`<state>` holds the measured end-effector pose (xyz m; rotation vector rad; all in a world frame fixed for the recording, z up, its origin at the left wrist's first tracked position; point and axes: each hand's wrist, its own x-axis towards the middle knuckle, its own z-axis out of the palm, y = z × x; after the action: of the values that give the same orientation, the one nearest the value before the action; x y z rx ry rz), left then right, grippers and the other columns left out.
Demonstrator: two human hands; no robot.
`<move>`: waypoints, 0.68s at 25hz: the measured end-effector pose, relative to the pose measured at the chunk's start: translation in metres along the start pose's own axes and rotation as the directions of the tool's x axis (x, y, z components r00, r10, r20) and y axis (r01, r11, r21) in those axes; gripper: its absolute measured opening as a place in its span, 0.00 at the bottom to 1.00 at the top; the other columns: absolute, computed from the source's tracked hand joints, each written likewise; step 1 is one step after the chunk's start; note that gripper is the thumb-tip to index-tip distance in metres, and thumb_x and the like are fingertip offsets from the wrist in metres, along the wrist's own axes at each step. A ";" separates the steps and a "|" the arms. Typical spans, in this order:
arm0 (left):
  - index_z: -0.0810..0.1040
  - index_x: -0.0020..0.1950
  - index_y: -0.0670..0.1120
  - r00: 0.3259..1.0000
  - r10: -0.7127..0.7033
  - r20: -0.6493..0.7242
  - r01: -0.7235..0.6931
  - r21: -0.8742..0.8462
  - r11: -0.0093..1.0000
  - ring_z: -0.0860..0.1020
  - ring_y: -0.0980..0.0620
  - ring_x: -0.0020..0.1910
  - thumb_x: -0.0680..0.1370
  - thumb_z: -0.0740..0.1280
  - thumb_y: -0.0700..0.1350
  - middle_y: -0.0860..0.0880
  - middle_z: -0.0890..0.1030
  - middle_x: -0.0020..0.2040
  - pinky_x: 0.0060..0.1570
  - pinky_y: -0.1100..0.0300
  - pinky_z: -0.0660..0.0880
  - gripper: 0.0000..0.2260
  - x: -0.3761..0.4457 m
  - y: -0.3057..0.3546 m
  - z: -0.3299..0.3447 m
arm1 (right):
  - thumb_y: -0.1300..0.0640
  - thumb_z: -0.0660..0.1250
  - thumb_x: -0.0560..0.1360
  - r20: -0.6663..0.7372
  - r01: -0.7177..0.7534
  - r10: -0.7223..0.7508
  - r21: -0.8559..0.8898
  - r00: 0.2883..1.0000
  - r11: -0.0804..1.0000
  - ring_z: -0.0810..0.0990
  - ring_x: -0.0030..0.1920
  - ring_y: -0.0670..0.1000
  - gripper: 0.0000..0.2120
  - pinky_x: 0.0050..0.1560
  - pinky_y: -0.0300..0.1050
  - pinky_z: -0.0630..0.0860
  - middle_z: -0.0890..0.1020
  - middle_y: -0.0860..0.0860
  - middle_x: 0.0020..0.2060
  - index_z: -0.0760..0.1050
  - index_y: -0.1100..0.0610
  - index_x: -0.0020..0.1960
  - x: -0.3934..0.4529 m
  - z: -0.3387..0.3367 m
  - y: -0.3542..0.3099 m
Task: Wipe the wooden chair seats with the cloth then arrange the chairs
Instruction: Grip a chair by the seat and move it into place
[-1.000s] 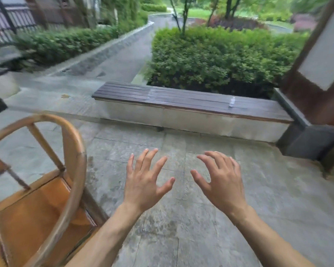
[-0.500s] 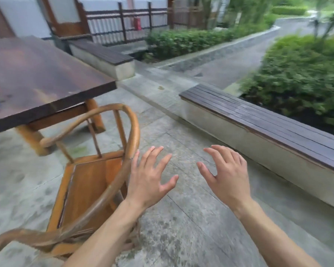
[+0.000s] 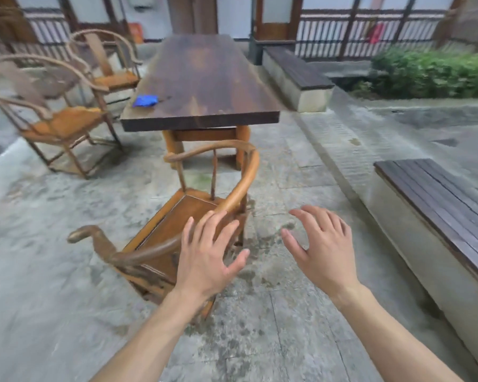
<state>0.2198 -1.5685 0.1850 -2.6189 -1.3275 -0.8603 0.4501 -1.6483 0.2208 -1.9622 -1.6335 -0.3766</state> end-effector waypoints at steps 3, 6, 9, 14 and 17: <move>0.76 0.68 0.51 0.991 -0.133 -0.022 0.134 0.051 0.990 0.68 0.46 0.74 0.77 0.59 0.63 0.46 0.73 0.73 0.73 0.36 0.62 0.25 -0.002 -0.018 0.005 | 0.36 0.56 0.78 0.084 0.085 -0.090 0.061 0.992 0.994 0.77 0.62 0.55 0.23 0.63 0.57 0.71 0.79 0.48 0.62 0.77 0.48 0.62 0.029 0.029 -0.010; 0.76 0.68 0.51 0.961 -0.267 -0.067 0.271 0.064 0.960 0.67 0.46 0.73 0.77 0.59 0.63 0.47 0.73 0.71 0.73 0.38 0.62 0.25 0.006 -0.035 0.008 | 0.35 0.56 0.77 0.136 0.177 -0.188 0.092 0.973 0.980 0.76 0.63 0.54 0.23 0.64 0.58 0.70 0.79 0.48 0.62 0.76 0.47 0.63 0.055 0.049 -0.015; 0.76 0.68 0.51 0.951 -0.303 -0.061 0.308 0.088 0.947 0.69 0.46 0.72 0.77 0.59 0.63 0.47 0.73 0.72 0.73 0.38 0.62 0.25 0.010 -0.047 0.012 | 0.35 0.55 0.77 0.168 0.180 -0.200 0.126 0.965 0.976 0.76 0.63 0.54 0.24 0.64 0.59 0.71 0.79 0.47 0.63 0.76 0.47 0.64 0.078 0.063 -0.011; 0.75 0.68 0.51 0.893 -0.448 -0.050 0.451 0.114 0.885 0.69 0.45 0.73 0.78 0.58 0.63 0.47 0.72 0.72 0.74 0.38 0.61 0.24 -0.006 -0.059 0.023 | 0.34 0.53 0.77 0.254 0.214 -0.255 0.177 0.933 0.961 0.77 0.63 0.55 0.26 0.62 0.58 0.71 0.79 0.47 0.63 0.76 0.48 0.64 0.107 0.099 -0.010; 0.76 0.67 0.49 0.855 -0.512 -0.087 0.519 0.101 0.849 0.68 0.44 0.73 0.78 0.60 0.61 0.46 0.73 0.71 0.71 0.37 0.66 0.23 -0.019 -0.052 0.033 | 0.35 0.51 0.79 0.280 0.211 -0.286 0.271 0.916 0.939 0.78 0.61 0.55 0.26 0.60 0.58 0.73 0.81 0.48 0.60 0.75 0.49 0.63 0.108 0.122 -0.001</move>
<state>0.1862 -1.5400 0.1380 -2.1462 -2.0427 -0.8612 0.4574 -1.4905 0.1811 -1.7016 -2.0396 0.0465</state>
